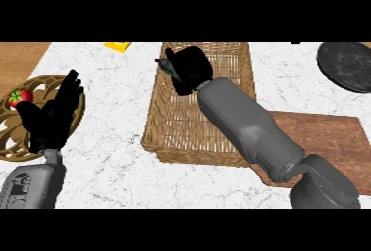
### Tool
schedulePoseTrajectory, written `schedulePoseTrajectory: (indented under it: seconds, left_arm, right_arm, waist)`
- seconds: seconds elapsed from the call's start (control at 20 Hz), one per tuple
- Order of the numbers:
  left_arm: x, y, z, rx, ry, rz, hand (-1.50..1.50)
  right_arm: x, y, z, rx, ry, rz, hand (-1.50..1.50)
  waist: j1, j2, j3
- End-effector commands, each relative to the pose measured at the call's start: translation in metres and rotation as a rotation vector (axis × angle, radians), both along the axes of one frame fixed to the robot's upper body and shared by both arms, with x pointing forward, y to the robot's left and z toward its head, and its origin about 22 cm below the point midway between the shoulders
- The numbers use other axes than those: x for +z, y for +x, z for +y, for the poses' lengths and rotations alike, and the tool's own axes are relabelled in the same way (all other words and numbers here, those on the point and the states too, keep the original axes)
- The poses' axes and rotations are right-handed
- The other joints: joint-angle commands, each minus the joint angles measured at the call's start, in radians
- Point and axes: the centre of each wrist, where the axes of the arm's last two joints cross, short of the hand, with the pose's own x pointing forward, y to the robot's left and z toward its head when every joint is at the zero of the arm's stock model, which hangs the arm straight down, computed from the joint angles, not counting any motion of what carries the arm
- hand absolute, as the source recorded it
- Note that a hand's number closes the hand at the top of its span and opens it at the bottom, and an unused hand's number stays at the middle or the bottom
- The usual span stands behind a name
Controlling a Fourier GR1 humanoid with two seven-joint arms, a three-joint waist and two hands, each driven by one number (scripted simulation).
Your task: Pick the eggplant from the cutting board and place it in the basket
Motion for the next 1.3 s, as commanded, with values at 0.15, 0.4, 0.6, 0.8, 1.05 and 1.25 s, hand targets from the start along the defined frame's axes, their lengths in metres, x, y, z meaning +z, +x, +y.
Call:
schedulePoseTrajectory:
  seconds: [0.15,0.4,0.6,0.8,1.05,1.25]
  left_arm:
    - [0.003,0.004,0.000,-0.013,-0.009,0.007,0.00]
    - [0.001,0.000,0.000,-0.009,-0.009,0.020,0.00]
    - [0.003,0.003,0.017,0.000,-0.001,-0.016,0.00]
    - [-0.007,-0.008,-0.001,-0.001,-0.006,-0.005,0.00]
    - [-0.002,-0.001,-0.003,0.023,0.003,0.008,0.00]
    - [-0.003,-0.007,0.009,0.045,0.004,0.005,0.00]
  right_arm:
    - [-0.011,0.001,-0.008,-0.063,-0.043,0.124,1.50]
    - [-0.009,0.006,-0.014,-0.152,-0.078,0.159,1.50]
    - [-0.004,0.003,-0.006,-0.173,0.027,0.126,-1.50]
    - [-0.009,0.001,-0.011,-0.150,0.253,0.109,-1.50]
    - [0.023,0.001,0.004,-0.137,0.481,0.110,-1.50]
    - [0.050,0.013,-0.006,-0.207,0.706,0.135,-1.50]
  waist:
    - [0.001,0.009,-0.002]
    - [-0.004,0.005,-0.002]
    - [-0.003,0.007,-0.002]
    - [-0.003,0.007,-0.001]
    - [-0.029,-0.001,-0.001]
    - [-0.040,-0.004,-0.001]
